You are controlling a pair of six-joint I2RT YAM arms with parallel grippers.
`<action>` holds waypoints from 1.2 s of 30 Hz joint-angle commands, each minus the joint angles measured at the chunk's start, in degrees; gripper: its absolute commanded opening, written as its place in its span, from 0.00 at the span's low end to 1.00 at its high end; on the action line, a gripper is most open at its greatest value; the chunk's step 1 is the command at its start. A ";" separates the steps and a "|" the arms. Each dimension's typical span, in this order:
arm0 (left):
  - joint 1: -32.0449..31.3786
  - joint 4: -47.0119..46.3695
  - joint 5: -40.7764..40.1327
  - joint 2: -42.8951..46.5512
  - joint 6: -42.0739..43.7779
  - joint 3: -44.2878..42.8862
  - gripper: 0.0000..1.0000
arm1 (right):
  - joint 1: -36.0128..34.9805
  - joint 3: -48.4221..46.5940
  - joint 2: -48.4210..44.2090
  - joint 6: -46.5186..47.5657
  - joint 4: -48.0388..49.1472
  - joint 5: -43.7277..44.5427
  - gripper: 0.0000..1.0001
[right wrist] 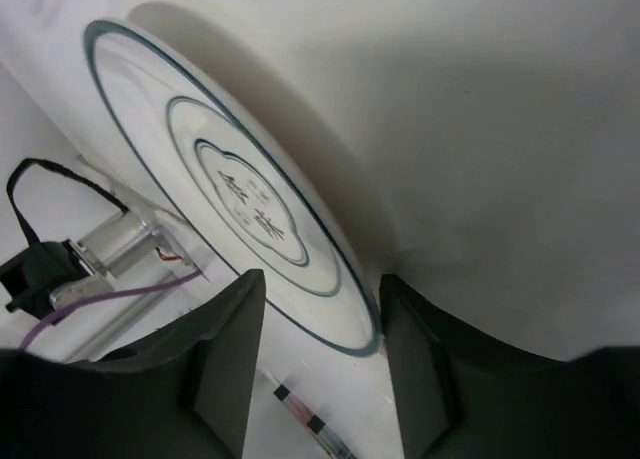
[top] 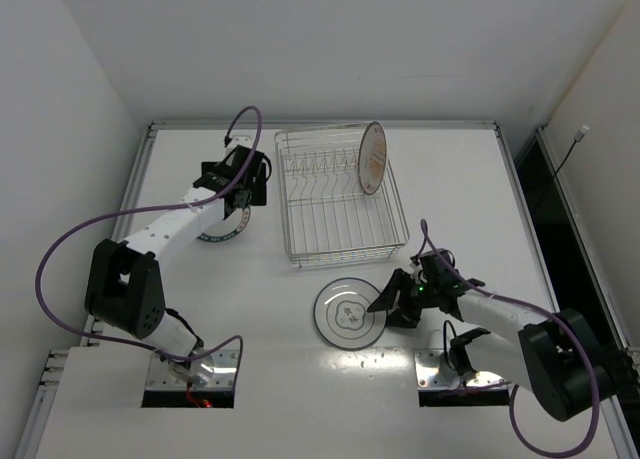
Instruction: Load the plates into the dish rack
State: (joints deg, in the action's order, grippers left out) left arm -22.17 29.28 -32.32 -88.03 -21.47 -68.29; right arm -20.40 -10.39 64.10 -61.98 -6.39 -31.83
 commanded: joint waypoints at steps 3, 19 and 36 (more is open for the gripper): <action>-0.24 -0.63 0.41 0.66 -0.41 -1.93 0.99 | -0.34 1.25 1.21 -1.13 5.95 1.78 0.27; -0.24 -0.63 -2.49 2.33 -1.46 -1.93 0.99 | -3.77 -19.91 -24.79 14.60 -39.46 14.68 0.00; -0.24 -0.63 -4.86 2.25 -1.99 -1.41 0.99 | -3.77 -78.98 8.22 34.55 -37.22 64.51 0.00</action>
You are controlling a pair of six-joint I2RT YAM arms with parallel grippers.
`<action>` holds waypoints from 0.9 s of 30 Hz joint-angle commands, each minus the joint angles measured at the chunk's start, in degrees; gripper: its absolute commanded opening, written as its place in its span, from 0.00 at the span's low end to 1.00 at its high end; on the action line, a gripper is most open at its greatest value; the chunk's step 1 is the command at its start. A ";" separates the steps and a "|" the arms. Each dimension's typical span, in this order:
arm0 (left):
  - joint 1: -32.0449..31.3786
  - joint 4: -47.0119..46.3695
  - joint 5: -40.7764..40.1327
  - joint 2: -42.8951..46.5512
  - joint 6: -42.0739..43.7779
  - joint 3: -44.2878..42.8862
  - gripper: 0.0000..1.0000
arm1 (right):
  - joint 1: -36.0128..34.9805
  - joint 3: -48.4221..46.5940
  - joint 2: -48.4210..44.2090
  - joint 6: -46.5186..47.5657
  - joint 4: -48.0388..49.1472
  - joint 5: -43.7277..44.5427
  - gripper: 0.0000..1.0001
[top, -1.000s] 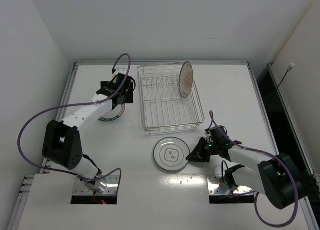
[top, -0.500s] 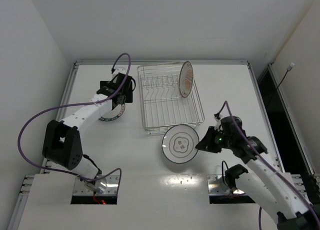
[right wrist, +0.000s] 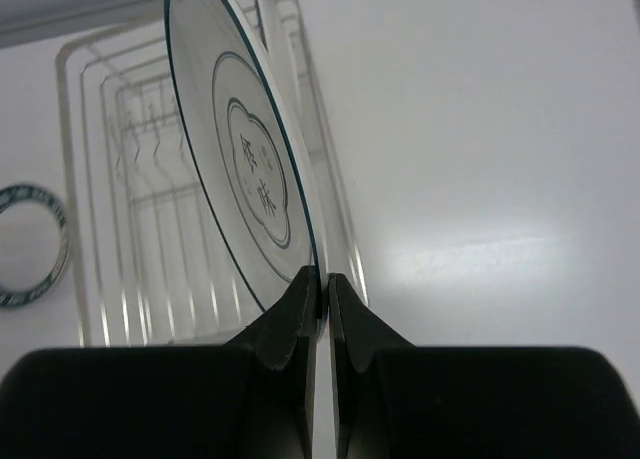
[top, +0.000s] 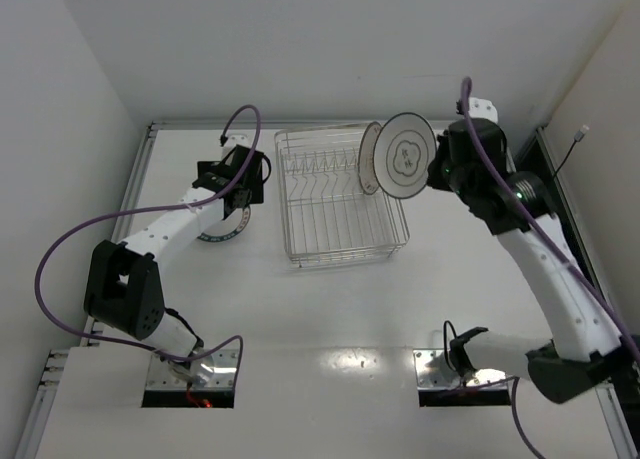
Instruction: Load the plates into the dish rack
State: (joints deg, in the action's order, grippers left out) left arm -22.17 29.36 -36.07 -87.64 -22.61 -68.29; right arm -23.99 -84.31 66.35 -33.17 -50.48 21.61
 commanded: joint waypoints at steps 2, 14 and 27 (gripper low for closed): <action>-0.24 -0.71 -1.10 1.85 -0.86 -1.41 0.99 | -0.18 -8.40 9.84 7.41 9.33 12.22 0.00; -0.24 -1.33 1.70 1.85 -1.47 -1.41 0.99 | -3.35 -20.09 35.32 12.16 15.94 18.81 0.00; -0.24 -1.33 2.85 1.33 -1.47 -1.41 0.99 | -7.82 -20.63 45.27 18.65 23.49 32.78 0.00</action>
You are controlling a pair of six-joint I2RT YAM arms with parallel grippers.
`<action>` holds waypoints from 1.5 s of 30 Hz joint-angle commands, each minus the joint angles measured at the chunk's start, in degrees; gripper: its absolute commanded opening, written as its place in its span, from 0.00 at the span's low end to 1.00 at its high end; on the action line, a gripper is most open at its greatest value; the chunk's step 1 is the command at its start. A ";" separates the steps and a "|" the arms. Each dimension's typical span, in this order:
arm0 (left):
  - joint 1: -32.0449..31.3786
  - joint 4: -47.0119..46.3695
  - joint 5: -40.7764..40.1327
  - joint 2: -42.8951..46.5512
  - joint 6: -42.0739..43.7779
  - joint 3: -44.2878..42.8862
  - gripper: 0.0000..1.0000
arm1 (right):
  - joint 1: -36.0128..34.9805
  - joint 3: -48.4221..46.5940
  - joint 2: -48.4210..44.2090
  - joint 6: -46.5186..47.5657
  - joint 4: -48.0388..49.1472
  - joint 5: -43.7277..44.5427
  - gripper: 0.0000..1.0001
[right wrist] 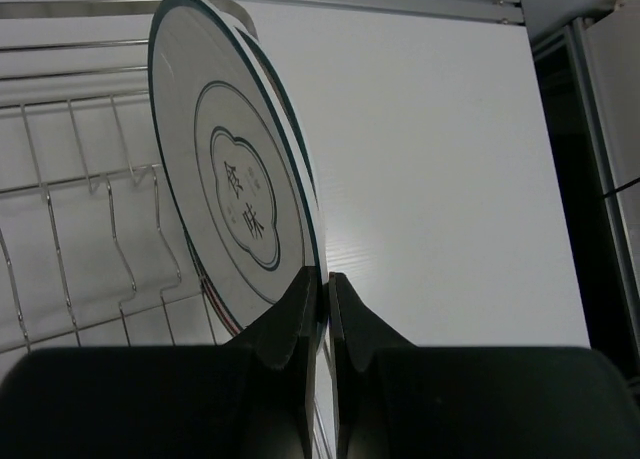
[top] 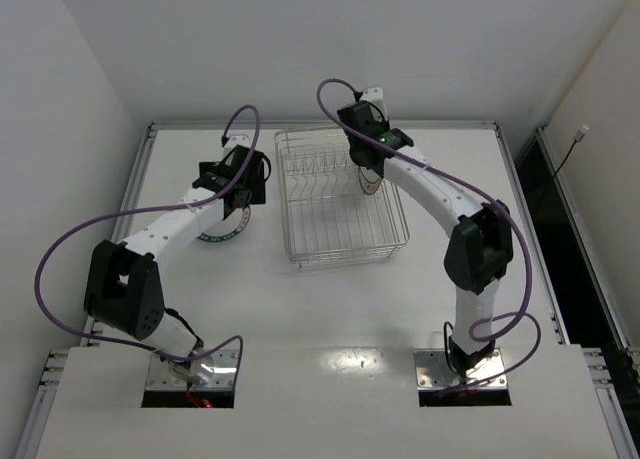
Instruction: Load the plates into the dish rack
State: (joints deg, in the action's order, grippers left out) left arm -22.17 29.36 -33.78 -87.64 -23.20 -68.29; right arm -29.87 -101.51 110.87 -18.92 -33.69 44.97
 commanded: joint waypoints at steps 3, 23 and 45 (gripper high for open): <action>-0.24 -1.33 1.08 1.33 -0.88 -1.41 0.99 | -3.35 -4.47 3.46 5.03 7.24 11.37 0.00; -0.24 3.14 1.61 -7.97 0.17 -3.78 0.99 | -2.83 2.63 0.42 -7.36 -1.46 -7.53 0.54; -0.24 8.16 -0.32 -28.37 1.93 -8.88 0.87 | -2.30 21.71 -40.55 -4.37 6.89 -23.96 0.82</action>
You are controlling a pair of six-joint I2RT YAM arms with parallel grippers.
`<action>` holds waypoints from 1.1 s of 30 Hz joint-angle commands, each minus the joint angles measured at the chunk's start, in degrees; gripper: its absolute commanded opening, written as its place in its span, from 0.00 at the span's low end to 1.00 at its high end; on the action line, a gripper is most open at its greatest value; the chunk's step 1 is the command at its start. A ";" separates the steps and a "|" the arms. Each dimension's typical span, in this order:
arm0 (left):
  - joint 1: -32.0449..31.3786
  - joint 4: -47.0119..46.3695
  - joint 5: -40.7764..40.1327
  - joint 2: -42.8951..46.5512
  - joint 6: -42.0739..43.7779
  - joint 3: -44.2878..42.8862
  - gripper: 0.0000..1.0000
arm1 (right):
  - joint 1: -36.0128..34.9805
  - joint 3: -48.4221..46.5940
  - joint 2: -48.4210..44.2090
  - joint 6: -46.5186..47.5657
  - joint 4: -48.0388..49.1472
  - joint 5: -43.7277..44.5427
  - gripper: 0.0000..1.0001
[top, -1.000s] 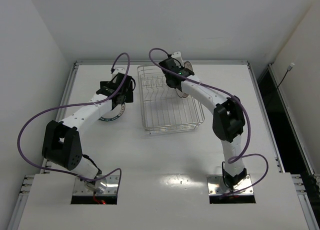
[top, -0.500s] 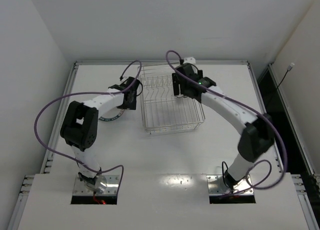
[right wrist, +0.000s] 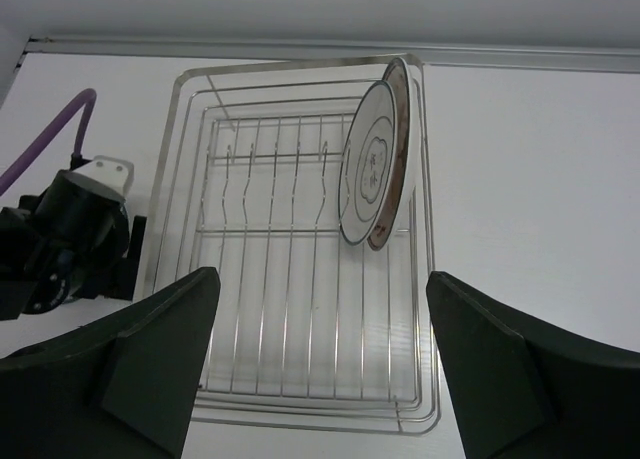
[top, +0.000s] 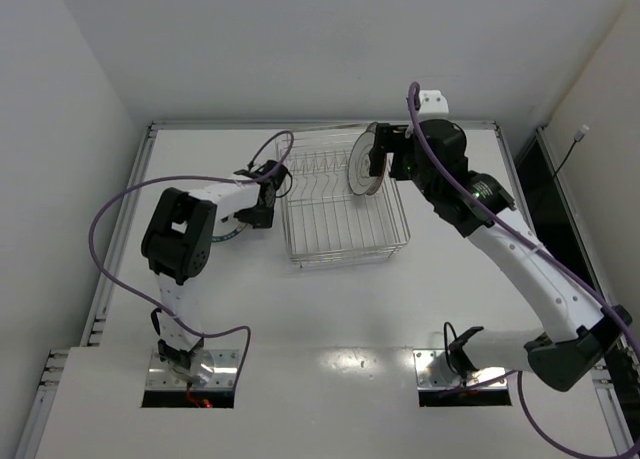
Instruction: Load the plates into the dish rack
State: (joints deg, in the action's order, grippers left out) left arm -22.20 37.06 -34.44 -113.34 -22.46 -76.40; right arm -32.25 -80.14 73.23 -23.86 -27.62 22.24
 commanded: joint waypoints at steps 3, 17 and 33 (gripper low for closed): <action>-0.22 1.78 0.86 -5.04 1.71 -1.82 0.73 | 0.08 0.33 -5.72 0.57 -0.76 -0.71 0.83; -0.22 3.55 1.22 -4.89 1.72 -2.44 0.00 | 0.08 7.10 -18.03 0.57 -7.62 -5.27 0.88; -6.80 15.49 -5.38 12.53 -6.99 -36.13 0.00 | 0.08 14.40 -27.35 -0.49 -15.10 -7.03 0.88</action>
State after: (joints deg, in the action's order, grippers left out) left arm -26.24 49.10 -37.89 -103.22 -27.57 -103.26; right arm -32.25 -66.17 46.19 -23.81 -42.83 15.84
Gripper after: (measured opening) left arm 0.030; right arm 0.881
